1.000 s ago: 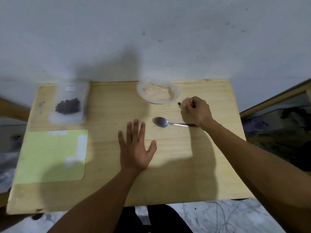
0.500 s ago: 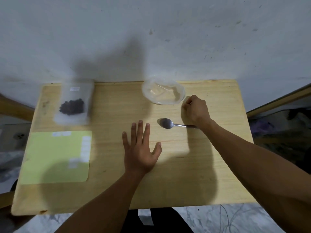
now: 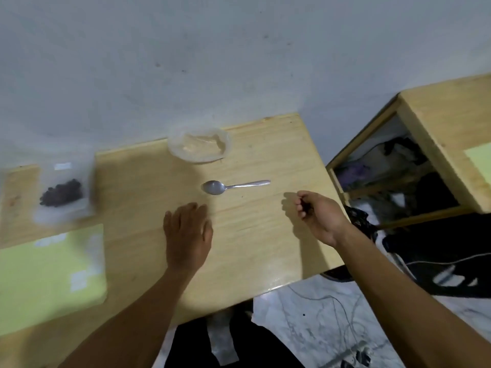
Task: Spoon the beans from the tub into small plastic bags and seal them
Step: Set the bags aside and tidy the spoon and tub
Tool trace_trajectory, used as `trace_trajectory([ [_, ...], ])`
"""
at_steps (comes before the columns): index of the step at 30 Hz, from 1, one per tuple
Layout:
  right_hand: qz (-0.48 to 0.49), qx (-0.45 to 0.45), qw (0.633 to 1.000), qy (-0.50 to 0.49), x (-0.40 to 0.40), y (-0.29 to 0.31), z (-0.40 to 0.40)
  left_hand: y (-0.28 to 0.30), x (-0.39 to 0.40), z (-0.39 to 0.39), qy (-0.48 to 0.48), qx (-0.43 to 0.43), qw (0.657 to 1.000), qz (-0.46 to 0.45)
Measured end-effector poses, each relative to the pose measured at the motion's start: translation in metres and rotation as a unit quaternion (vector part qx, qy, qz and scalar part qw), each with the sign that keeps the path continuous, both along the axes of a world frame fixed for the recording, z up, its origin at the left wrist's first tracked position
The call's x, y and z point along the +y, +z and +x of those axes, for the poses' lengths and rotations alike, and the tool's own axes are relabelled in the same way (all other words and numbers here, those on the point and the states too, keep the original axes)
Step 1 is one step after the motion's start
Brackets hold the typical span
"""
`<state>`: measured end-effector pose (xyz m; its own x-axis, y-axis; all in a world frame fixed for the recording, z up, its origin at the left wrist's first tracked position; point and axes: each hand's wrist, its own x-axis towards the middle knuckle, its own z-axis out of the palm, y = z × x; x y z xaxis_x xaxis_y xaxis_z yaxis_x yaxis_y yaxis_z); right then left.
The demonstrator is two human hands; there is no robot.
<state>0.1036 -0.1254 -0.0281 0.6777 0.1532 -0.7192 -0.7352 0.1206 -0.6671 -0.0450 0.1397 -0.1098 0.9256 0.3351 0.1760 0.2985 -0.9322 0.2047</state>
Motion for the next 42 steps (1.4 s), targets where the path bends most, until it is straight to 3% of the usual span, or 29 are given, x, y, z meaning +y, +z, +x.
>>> trace_trajectory([
  [3,-0.013,0.001,0.996,-0.091,-0.056,0.004,-0.023,0.005,-0.019,0.002,-0.087,-0.035,0.995,-0.026],
  [5,-0.029,-0.002,0.987,-0.16,-0.091,0.005,-0.034,0.01,-0.043,0.006,-0.139,-0.014,0.989,-0.05],
  [10,-0.082,0.033,0.955,-0.284,-0.16,0.001,-0.045,0.023,-0.096,0.022,-0.154,0.176,0.97,-0.065],
  [20,-0.147,0.056,0.93,-0.332,-0.201,-0.013,-0.036,0.019,-0.087,0.03,-0.181,0.28,0.938,-0.097],
  [26,-0.041,0.034,0.935,-0.35,-0.198,0.015,-0.035,0.024,-0.089,0.031,-0.188,0.303,0.93,-0.091],
  [32,-0.115,0.006,0.947,-0.3,-0.185,0.001,-0.024,0.02,-0.085,0.029,-0.186,0.297,0.932,-0.094],
  [36,-0.201,-0.084,0.955,-0.203,-0.146,-0.005,-0.011,0.017,-0.084,0.027,-0.183,0.29,0.934,-0.102],
  [42,-0.217,-0.219,0.951,-0.025,-0.061,0.005,0.015,0.019,-0.091,0.031,-0.188,0.314,0.925,-0.103],
])
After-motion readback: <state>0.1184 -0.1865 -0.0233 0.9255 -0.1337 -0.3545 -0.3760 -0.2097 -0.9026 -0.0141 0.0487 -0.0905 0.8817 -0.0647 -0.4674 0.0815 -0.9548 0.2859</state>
